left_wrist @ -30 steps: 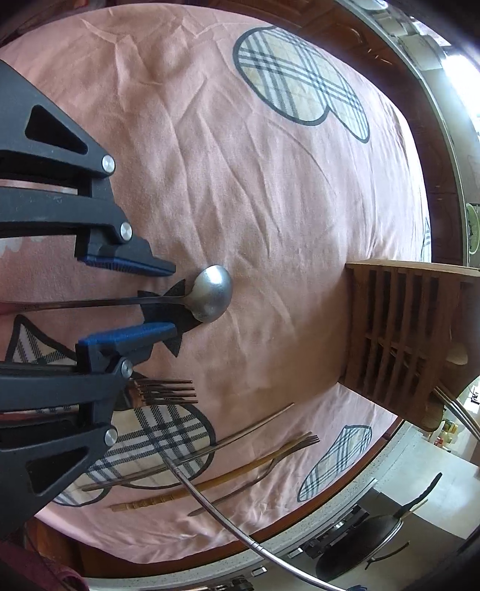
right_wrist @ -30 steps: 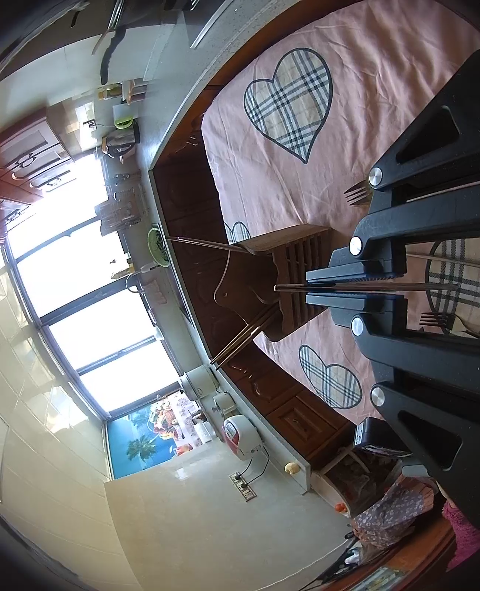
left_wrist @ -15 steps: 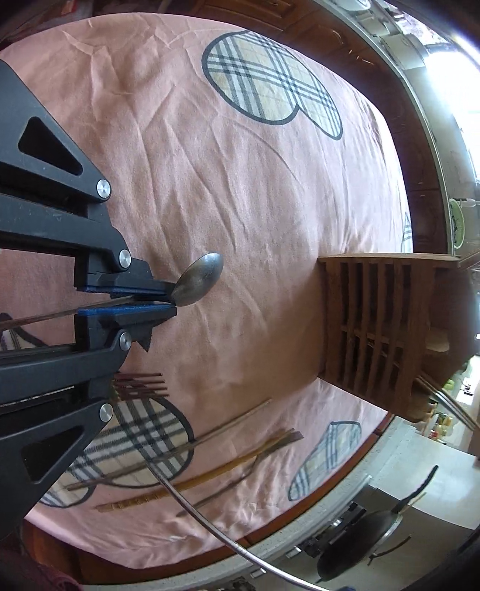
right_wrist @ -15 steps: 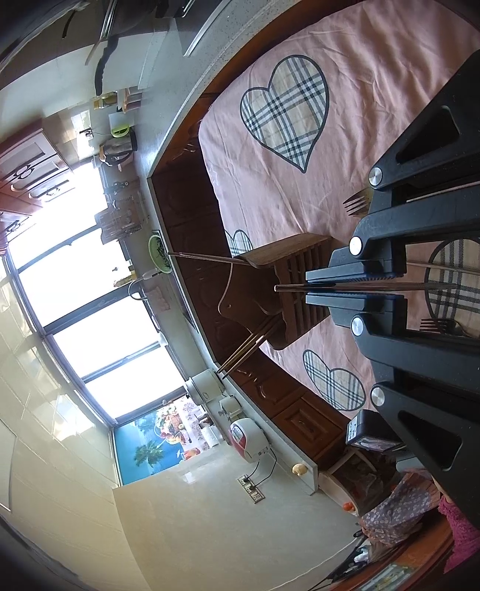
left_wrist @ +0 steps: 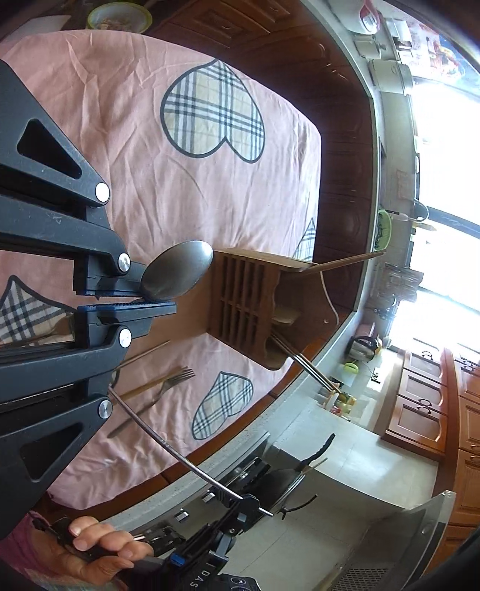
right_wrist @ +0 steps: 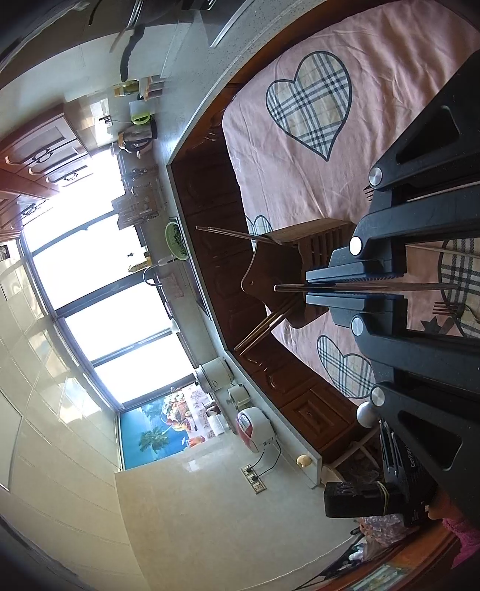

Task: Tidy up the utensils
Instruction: 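Lift the spoon and chopstick upright and carry them toward the wooden holder, then lower the chopstick into the holder with the right tool while the left tool lowers the spoon in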

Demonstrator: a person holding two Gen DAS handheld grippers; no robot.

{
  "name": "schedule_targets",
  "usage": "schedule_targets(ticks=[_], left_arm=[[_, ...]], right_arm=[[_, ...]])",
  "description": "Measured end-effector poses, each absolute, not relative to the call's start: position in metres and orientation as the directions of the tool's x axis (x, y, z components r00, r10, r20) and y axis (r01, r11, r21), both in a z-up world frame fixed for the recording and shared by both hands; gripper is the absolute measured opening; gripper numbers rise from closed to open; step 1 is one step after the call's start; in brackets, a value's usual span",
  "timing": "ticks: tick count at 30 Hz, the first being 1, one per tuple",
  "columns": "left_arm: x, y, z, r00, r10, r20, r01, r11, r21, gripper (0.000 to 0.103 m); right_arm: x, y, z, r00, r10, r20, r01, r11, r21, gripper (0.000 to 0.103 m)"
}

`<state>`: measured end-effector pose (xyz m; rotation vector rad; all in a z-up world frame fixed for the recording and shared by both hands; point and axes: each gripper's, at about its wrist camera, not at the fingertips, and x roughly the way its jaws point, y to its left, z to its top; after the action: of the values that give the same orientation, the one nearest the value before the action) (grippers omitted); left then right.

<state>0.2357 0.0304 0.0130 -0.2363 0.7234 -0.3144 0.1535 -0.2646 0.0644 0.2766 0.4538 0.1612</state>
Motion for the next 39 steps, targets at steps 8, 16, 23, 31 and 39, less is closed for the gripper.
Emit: schedule_targets(ticks=[8,16,23,31,39], left_arm=[[0.223,0.041,0.038,0.755,-0.349,-0.555,0.196,0.928,-0.316,0.001],[0.231,0.041,0.059,0.795,-0.337,-0.505,0.205,0.932,-0.299,0.001],[0.253,0.044,0.07,0.823,-0.326,-0.466,0.2,0.933,-0.298,0.001],[0.29,0.045,0.078,0.859,-0.304,-0.412,0.192,0.937,-0.29,0.001],[0.336,0.043,0.071,0.883,-0.278,-0.378,0.173,0.942,-0.288,0.001]], right_arm=[[0.158,-0.263,0.071,0.896,0.212,-0.391,-0.099,0.952,0.291,0.005],[0.167,-0.264,0.081,0.915,0.195,-0.353,-0.095,0.955,0.282,0.005],[0.185,-0.268,0.09,0.935,0.173,-0.309,-0.085,0.956,0.279,0.005],[0.214,-0.28,0.105,0.962,0.14,-0.236,-0.065,0.952,0.298,0.005],[0.253,-0.298,0.114,0.981,0.084,-0.174,-0.021,0.942,0.336,0.005]])
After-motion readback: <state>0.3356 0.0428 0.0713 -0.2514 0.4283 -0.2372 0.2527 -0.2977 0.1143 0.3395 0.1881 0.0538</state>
